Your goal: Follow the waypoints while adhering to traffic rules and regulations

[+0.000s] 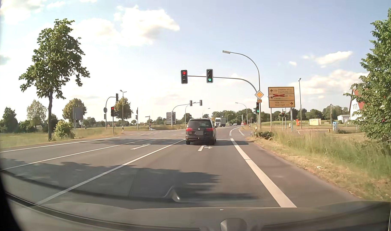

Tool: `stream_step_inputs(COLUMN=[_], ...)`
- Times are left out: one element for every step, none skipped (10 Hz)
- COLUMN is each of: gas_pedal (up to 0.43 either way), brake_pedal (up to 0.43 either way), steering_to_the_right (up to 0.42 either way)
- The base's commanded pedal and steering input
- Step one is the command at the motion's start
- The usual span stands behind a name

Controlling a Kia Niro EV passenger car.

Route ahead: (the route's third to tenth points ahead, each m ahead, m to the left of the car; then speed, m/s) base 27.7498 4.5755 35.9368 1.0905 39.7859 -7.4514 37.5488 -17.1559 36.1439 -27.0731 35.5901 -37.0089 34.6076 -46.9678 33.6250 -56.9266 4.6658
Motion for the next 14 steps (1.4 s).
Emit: stream_step_inputs(gas_pedal=[0.000, 0.000, 0.000, 0.000, 0.000, 0.000, 0.000, 0.000, 0.000, 0.000, 0.000, 0.000, 0.000, 0.020], brake_pedal=[0.244, 0.232, 0.226, 0.226, 0.220, 0.207, 0.152, 0.091, 0.030, 0.012, 0.006, 0.006, 0.006, 0.006], steering_to_the_right=[0.007, 0.006, 0.006, 0.006, 0.006, 0.005, 0.005, 0.005, 0.005, 0.004, 0.004, 0.004, 0.004, 0.004])
